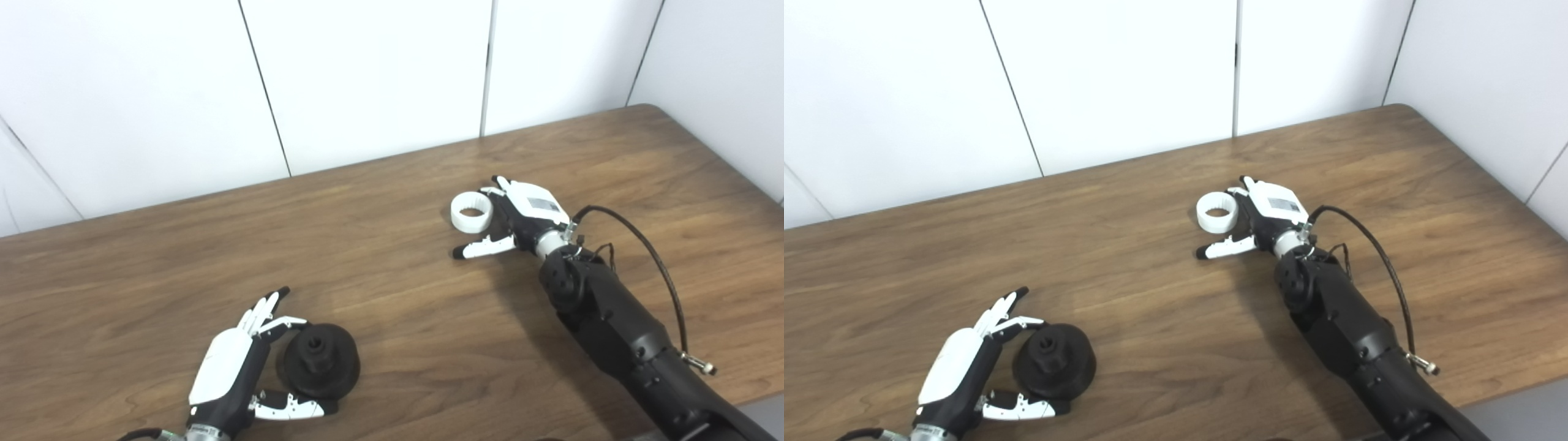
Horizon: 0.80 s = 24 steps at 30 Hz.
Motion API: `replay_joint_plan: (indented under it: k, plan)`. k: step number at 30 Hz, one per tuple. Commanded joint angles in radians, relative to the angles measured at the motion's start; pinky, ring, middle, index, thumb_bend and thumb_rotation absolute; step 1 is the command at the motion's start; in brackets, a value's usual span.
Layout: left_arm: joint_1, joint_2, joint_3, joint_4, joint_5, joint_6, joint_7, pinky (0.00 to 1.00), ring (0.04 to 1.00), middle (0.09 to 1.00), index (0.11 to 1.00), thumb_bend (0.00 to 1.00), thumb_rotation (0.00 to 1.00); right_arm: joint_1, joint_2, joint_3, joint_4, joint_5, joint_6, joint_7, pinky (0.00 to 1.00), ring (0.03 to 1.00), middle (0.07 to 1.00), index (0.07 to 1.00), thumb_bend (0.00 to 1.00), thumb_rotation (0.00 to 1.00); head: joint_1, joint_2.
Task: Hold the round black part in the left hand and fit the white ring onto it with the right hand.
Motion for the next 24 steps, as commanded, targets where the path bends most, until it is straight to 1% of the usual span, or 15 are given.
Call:
replay_joint_plan:
  k: [1, 5, 11, 14, 16, 17, 18, 19, 21, 22, 23, 24]
  plan:
    - [-0.006, 0.004, 0.001, -0.016, 0.017, 0.012, -0.006, 0.99, 1.000, 1.000, 0.614, 0.93, 0.31, -0.042, 0.008, 0.005, -0.012, 0.004, -0.023, -0.022, 0.96, 1.000, 1.000, 0.854, 0.97, 0.57, 0.001, 0.000]
    - [-0.005, 0.003, -0.003, -0.018, 0.024, 0.014, -0.008, 0.97, 1.000, 1.000, 0.614, 0.93, 0.32, -0.038, 0.018, -0.003, -0.009, 0.012, -0.024, -0.038, 0.97, 1.000, 1.000, 0.834, 0.95, 0.55, 0.005, 0.002]
    - [-0.007, 0.003, -0.002, -0.021, 0.024, 0.018, -0.011, 0.98, 1.000, 1.000, 0.614, 0.93, 0.32, -0.033, 0.028, -0.003, -0.002, 0.015, -0.030, -0.076, 0.95, 1.000, 0.992, 0.784, 0.87, 0.49, 0.012, 0.006]
    - [-0.007, 0.003, -0.002, -0.020, 0.025, 0.018, -0.010, 0.99, 1.000, 1.000, 0.614, 0.93, 0.32, -0.030, 0.038, -0.012, 0.004, 0.026, -0.041, -0.103, 0.96, 0.999, 0.975, 0.748, 0.82, 0.43, 0.010, 0.006]
    - [-0.008, 0.003, -0.002, -0.020, 0.027, 0.020, -0.010, 0.99, 1.000, 1.000, 0.616, 0.93, 0.31, -0.027, 0.048, -0.023, 0.012, 0.037, -0.059, -0.141, 0.97, 0.986, 0.953, 0.712, 0.80, 0.38, 0.009, 0.006]
    - [-0.008, 0.003, -0.002, -0.020, 0.026, 0.020, -0.010, 0.98, 1.000, 1.000, 0.616, 0.93, 0.31, -0.026, 0.051, -0.026, 0.017, 0.042, -0.070, -0.158, 0.97, 0.974, 0.936, 0.680, 0.78, 0.34, 0.009, 0.006]
    - [-0.008, 0.003, -0.002, -0.020, 0.026, 0.020, -0.010, 0.98, 1.000, 1.000, 0.616, 0.93, 0.31, -0.025, 0.053, -0.029, 0.021, 0.045, -0.080, -0.174, 0.97, 0.971, 0.931, 0.669, 0.78, 0.32, 0.009, 0.006]
    - [-0.008, 0.002, -0.002, -0.020, 0.025, 0.021, -0.010, 0.99, 1.000, 1.000, 0.614, 0.93, 0.31, -0.024, 0.054, -0.032, 0.026, 0.049, -0.093, -0.187, 0.98, 0.965, 0.917, 0.638, 0.75, 0.29, 0.009, 0.006]
    - [-0.009, 0.002, -0.002, -0.022, 0.026, 0.023, -0.010, 0.99, 1.000, 1.000, 0.613, 0.92, 0.32, -0.022, 0.056, -0.037, 0.031, 0.059, -0.111, -0.207, 0.99, 0.961, 0.904, 0.606, 0.71, 0.26, 0.011, 0.008]
    - [-0.009, 0.002, -0.003, -0.022, 0.027, 0.021, -0.009, 0.99, 1.000, 1.000, 0.613, 0.92, 0.32, -0.021, 0.057, -0.040, 0.032, 0.062, -0.117, -0.215, 1.00, 0.959, 0.898, 0.551, 0.62, 0.21, 0.011, 0.008]
    - [-0.009, 0.002, -0.003, -0.022, 0.027, 0.020, -0.009, 0.99, 1.000, 1.000, 0.612, 0.92, 0.31, -0.021, 0.059, -0.042, 0.032, 0.065, -0.121, -0.222, 1.00, 0.955, 0.891, 0.515, 0.56, 0.17, 0.011, 0.008]
    - [-0.009, 0.003, -0.003, -0.023, 0.028, 0.020, -0.009, 0.99, 1.000, 1.000, 0.613, 0.92, 0.31, -0.021, 0.060, -0.044, 0.034, 0.065, -0.126, -0.234, 1.00, 0.952, 0.886, 0.502, 0.53, 0.16, 0.011, 0.009]
